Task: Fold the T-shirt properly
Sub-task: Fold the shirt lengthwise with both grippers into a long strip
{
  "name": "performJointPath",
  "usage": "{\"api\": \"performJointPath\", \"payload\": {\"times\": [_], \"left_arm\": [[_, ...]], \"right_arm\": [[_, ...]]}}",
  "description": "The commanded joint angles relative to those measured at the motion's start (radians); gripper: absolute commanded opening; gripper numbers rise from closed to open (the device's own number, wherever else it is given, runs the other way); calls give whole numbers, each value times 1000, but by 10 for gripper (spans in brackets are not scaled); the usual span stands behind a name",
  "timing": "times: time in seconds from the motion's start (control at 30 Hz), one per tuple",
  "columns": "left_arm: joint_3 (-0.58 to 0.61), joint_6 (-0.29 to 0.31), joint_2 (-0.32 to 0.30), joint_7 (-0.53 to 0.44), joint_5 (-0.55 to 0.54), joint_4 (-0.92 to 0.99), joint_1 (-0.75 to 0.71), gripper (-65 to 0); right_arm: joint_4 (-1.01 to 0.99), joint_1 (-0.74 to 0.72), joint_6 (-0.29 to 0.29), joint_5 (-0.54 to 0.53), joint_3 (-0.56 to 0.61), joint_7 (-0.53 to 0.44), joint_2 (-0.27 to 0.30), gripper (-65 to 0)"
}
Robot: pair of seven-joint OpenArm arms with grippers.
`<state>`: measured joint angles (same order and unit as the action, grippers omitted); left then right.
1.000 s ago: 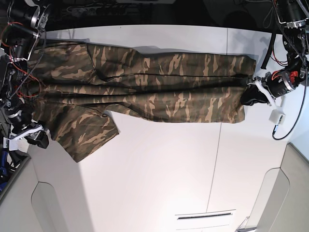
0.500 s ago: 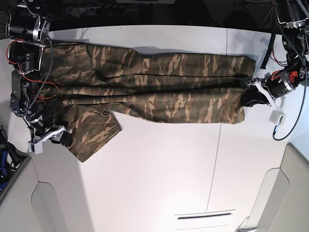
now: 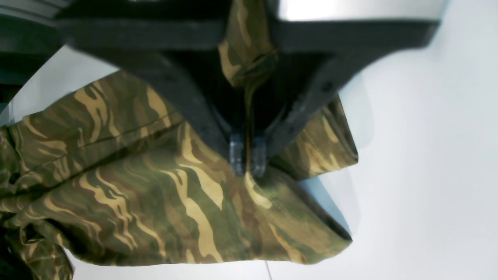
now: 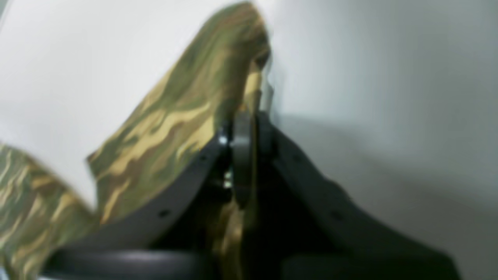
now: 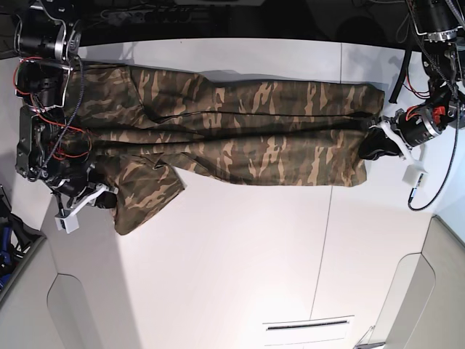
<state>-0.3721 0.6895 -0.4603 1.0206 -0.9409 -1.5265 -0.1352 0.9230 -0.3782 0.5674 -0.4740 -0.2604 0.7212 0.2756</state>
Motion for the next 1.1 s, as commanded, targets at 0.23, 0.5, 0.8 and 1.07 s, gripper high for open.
{"api": "performJointPath", "payload": {"times": [0.23, 0.5, 0.8, 1.07], "left_arm": [[-6, 9, -22, 2, -48, -20, 10, -650], [-7, 9, -22, 111, -153, -84, 9, -650], [-9, 9, -23, 137, -161, -255, -68, -650], [-93, 9, -22, 136, -148, -349, -154, -650]], "right_arm": [[398, 170, 16, -238, -220, 167, 29, -650], [693, 460, 17, -397, -393, 212, 29, -650], [747, 641, 32, -482, -517, 222, 26, -650], [747, 709, 33, -492, -519, 222, 26, -650]]}}
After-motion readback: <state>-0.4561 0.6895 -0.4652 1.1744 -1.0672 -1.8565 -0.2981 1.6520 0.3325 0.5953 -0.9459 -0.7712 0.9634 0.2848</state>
